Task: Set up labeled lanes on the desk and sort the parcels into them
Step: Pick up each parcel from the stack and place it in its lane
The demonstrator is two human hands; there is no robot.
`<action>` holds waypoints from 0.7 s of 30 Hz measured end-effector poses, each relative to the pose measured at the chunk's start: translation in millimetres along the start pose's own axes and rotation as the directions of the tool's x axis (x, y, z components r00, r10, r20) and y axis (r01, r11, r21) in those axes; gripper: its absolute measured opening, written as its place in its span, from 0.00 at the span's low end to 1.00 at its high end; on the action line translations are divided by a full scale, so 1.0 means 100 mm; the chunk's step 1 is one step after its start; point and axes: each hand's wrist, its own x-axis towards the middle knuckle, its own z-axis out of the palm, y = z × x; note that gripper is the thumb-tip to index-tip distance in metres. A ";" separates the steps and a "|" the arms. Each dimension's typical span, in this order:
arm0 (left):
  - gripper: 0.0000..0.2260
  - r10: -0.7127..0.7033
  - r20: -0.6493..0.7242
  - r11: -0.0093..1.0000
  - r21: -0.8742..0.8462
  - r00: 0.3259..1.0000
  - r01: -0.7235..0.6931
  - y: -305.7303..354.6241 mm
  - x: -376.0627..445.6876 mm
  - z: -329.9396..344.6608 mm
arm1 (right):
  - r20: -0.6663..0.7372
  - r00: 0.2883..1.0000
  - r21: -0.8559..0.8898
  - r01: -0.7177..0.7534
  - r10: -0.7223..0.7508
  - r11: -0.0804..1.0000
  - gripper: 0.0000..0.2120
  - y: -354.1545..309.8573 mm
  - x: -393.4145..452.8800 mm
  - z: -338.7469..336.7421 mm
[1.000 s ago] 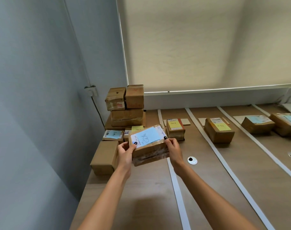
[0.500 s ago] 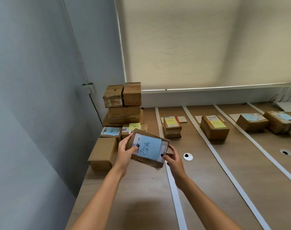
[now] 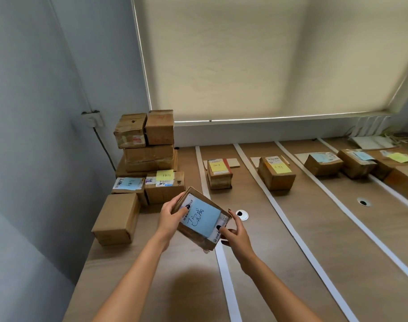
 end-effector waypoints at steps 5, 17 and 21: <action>0.21 -0.053 0.020 0.994 -0.098 0.998 0.055 -0.10 0.09 0.47 | -0.066 0.998 -0.013 -0.009 0.008 1.000 0.28 -0.02 0.15 -0.44; 0.23 -0.140 -0.016 0.958 -0.254 0.990 0.131 0.01 0.12 2.72 | -0.076 0.997 -0.021 0.023 -0.025 1.000 0.22 0.03 0.74 -2.58; 0.24 -0.177 -0.056 0.950 -0.269 0.983 0.156 0.14 0.08 3.62 | -0.030 0.999 -0.049 0.012 -0.014 0.999 0.22 0.02 0.93 -3.45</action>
